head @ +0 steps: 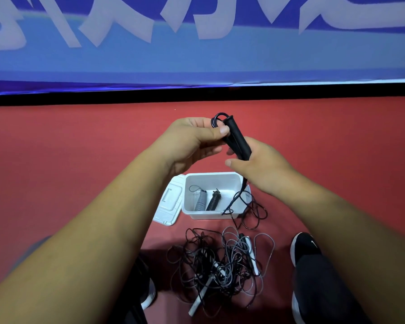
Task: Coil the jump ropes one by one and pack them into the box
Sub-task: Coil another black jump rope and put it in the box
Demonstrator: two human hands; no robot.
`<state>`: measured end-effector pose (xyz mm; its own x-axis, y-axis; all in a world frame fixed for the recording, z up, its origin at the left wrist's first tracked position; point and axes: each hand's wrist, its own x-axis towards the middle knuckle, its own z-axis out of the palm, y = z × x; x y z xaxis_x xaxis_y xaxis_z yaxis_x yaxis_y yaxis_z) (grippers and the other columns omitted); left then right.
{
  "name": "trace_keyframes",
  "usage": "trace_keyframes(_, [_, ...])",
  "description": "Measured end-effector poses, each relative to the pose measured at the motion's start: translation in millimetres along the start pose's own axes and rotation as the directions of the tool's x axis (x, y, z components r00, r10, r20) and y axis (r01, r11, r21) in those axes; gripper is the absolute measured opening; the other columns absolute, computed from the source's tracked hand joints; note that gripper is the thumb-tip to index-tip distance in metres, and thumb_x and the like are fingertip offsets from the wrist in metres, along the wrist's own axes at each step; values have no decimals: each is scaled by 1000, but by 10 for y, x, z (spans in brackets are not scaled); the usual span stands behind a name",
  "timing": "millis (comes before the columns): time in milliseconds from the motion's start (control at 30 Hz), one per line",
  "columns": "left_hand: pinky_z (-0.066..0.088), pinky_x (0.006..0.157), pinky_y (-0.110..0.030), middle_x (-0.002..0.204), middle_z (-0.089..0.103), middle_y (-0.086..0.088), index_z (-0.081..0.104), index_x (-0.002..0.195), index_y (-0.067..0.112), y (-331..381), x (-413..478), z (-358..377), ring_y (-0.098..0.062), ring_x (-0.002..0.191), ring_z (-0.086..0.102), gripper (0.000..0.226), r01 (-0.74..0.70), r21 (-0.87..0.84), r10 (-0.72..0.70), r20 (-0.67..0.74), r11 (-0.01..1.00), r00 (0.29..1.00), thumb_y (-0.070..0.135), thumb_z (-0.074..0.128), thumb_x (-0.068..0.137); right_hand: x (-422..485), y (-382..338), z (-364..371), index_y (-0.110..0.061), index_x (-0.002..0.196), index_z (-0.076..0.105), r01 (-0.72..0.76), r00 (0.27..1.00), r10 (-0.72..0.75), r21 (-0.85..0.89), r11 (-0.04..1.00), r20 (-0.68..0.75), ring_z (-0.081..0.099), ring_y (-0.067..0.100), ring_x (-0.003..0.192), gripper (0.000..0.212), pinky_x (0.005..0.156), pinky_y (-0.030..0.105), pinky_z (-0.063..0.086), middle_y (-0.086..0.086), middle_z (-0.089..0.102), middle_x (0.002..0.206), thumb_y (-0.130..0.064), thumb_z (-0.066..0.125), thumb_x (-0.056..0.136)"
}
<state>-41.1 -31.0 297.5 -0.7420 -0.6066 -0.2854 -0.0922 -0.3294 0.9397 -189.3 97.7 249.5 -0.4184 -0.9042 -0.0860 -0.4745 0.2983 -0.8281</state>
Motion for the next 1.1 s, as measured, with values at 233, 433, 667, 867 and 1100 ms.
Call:
trace_keyframes(233, [61, 78, -27, 91, 75, -8, 71, 94, 12, 10, 6, 5, -17, 84, 74, 17, 9, -26, -9, 3, 1000, 1000, -3, 76, 88, -33, -36, -40, -34, 105, 65, -15, 1000, 13, 45, 999, 26, 72, 9, 65, 7, 66, 46, 64, -2, 71, 79, -27, 66, 103])
trace_keyframes(433, [60, 82, -29, 95, 73, -9, 69, 103, 9, -7, 46, -22, -17, 85, 70, 13, -62, -7, 62, 13, 998, 998, 17, 74, 95, -21, -59, -86, -27, 110, 67, -53, 998, 44, 235, 971, 43, 65, 16, 62, 12, 53, 45, 63, 5, 63, 82, -18, 64, 103])
trace_keyframes(667, [56, 89, -37, 106, 76, -11, 68, 110, 10, -342, 203, 7, -24, 96, 70, 33, 80, 204, -73, -43, 976, 996, 29, 41, 114, -22, -171, -136, -12, 122, 69, -84, 996, 92, 611, 787, 19, 56, 17, 59, 20, 40, 27, 45, 6, 67, 79, -17, 69, 103])
trace_keyframes(867, [52, 100, -26, 116, 75, -17, 68, 128, -1, -488, 67, 161, -21, 116, 68, 37, 56, 366, -215, 410, 929, 886, 22, 43, 113, -13, -240, -374, -7, 124, 71, -8, 994, 82, 698, 716, -72, 56, 16, 63, 25, 38, 24, 35, 6, 70, 83, -21, 69, 103])
trace_keyframes(1100, [54, 78, -29, 97, 76, -9, 71, 119, 11, -247, -34, 134, -24, 90, 74, 25, 83, 544, -392, 482, 835, 784, 28, 58, 106, -28, -208, -482, -15, 116, 71, 89, 938, 121, 559, 824, -326, 69, 18, 67, 14, 41, 27, 41, 6, 76, 84, -22, 66, 104])
